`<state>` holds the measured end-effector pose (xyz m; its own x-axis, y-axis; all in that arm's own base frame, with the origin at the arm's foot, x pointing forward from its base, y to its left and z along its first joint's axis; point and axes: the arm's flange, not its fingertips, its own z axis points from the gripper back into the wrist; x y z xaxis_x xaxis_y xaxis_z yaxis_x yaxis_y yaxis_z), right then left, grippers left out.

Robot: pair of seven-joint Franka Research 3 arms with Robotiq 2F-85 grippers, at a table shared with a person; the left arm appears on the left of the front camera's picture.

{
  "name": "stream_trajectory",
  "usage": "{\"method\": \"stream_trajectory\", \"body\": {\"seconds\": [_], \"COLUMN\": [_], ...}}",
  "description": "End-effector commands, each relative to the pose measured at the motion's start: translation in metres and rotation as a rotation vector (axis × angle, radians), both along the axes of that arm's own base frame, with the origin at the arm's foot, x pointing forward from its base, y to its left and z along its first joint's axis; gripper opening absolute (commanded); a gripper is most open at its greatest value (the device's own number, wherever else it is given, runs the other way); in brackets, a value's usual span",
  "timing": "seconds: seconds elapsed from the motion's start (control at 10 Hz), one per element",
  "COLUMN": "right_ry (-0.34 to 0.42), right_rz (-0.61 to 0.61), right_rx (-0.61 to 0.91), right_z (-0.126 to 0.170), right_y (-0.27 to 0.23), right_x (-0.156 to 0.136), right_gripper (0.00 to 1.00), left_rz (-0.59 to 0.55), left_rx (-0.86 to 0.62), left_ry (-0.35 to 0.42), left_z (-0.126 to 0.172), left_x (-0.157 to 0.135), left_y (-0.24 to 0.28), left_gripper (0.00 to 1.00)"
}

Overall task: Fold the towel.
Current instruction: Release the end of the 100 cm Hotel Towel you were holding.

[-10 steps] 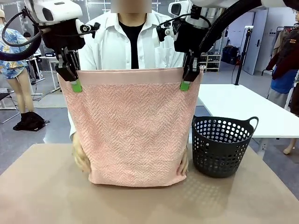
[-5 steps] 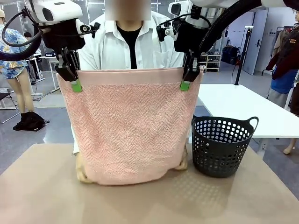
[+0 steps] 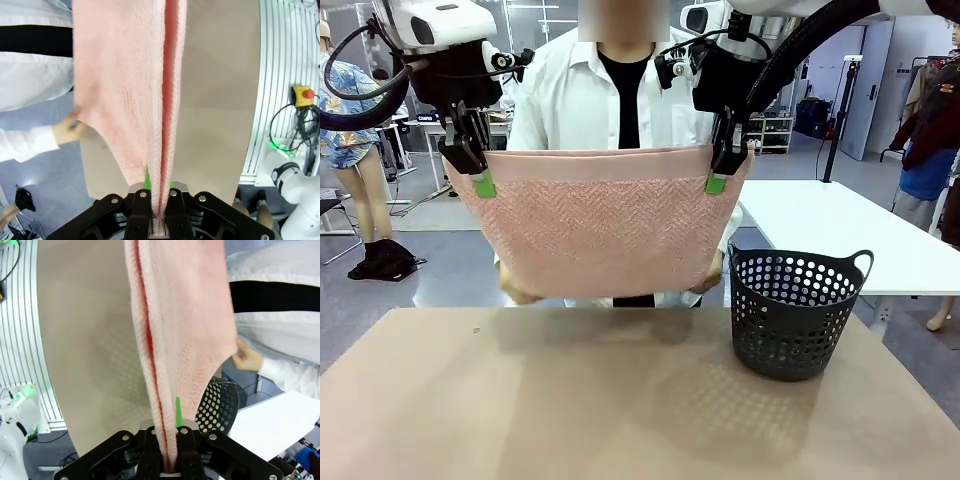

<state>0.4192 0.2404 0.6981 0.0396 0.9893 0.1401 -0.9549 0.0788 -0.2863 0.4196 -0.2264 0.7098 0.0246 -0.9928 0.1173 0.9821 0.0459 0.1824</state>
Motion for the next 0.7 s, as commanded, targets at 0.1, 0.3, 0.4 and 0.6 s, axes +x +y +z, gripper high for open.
{"method": "stream_trajectory", "body": {"seconds": [0.1, 0.3, 0.4, 0.6], "right_ry": [-0.003, -0.003, -0.003, -0.003], "right_rz": [0.0, 0.0, 0.0, 0.0], "right_rx": [0.001, 0.001, 0.001, 0.001], "right_z": [0.001, 0.001, 0.001, 0.001], "right_y": [-0.0002, -0.0002, -0.0002, -0.0002], "right_x": [-0.0002, -0.0002, -0.0002, -0.0002], "right_gripper": [0.0, 0.0, 0.0, 0.0], "left_rz": [0.001, 0.001, 0.001, 0.001], "left_rx": [-0.001, -0.001, -0.001, -0.001], "left_ry": [-0.003, -0.003, -0.003, -0.003], "left_z": [0.0013, 0.0013, 0.0013, 0.0013], "left_x": [0.0002, 0.0002, 0.0002, 0.0002], "left_y": [0.0009, 0.0009, 0.0009, 0.0009], "left_gripper": [0.0, 0.0, 0.0, 0.0]}}
